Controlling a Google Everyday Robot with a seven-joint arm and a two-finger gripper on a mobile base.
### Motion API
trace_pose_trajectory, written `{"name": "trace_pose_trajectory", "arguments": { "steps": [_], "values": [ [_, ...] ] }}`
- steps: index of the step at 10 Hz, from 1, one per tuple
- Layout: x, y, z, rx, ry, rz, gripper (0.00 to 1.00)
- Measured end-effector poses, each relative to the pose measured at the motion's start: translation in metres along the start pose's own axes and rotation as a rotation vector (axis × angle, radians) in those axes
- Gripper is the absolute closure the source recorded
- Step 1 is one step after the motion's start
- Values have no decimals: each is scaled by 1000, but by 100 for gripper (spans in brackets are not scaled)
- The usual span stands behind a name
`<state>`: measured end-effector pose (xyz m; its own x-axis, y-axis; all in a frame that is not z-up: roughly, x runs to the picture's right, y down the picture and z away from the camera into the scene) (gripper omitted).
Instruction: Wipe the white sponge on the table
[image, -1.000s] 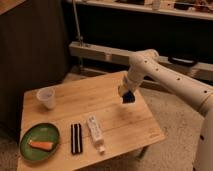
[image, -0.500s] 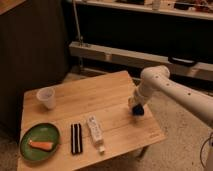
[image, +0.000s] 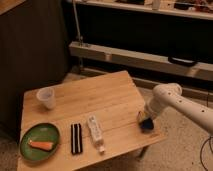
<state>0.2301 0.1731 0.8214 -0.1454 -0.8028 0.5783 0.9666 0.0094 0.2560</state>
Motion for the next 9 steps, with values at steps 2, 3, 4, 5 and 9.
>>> {"name": "trace_pose_trajectory", "arguments": {
  "steps": [2, 3, 4, 5, 9],
  "values": [
    [-10, -28, -24, 18, -14, -55, 74],
    [-18, -45, -32, 32, -31, -78, 74],
    [-26, -50, -36, 48, -51, -83, 74],
    [-33, -54, -34, 64, -72, -86, 74],
    [-95, -93, 5, 132, -160, -118, 74]
  ]
}}
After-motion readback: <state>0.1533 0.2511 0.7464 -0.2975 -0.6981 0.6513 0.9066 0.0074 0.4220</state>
